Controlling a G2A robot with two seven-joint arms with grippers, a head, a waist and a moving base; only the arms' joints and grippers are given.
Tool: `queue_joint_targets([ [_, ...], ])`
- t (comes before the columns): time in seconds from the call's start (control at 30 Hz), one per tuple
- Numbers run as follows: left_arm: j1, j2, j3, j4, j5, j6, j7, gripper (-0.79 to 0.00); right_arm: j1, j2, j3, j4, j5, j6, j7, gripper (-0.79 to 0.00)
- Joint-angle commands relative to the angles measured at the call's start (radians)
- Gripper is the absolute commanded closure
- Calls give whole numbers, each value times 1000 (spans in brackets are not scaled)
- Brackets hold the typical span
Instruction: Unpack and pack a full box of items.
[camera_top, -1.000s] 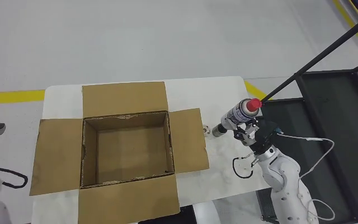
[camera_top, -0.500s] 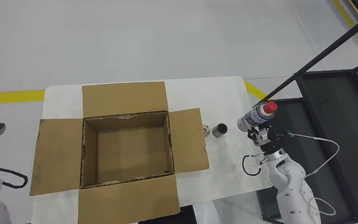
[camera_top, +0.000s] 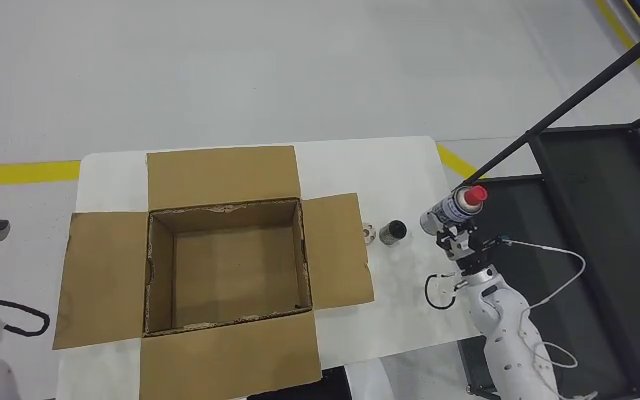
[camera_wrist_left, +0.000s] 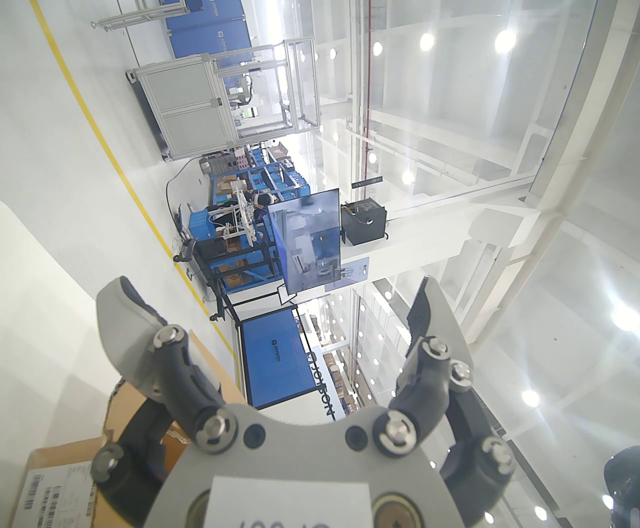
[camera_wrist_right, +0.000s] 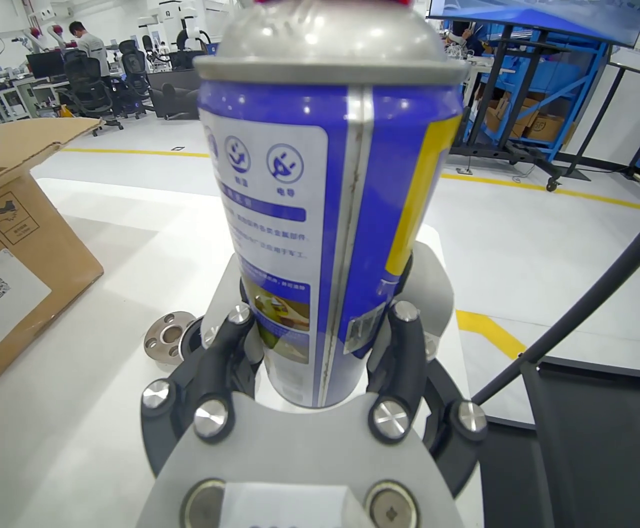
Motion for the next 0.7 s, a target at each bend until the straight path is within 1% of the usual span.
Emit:
queue_joint_targets([
  [0.0, 0, 0, 0, 0, 0, 0, 0, -785, 12, 3, 0, 19, -18, 3, -7, 0],
  [0.4, 0, 0, 0, 0, 0, 0, 0, -785, 87, 18, -10, 164, -54, -11, -27, 0],
  [0.67, 0, 0, 0, 0, 0, 0, 0, -785, 94, 20, -12, 174, -51, -12, -22, 0],
])
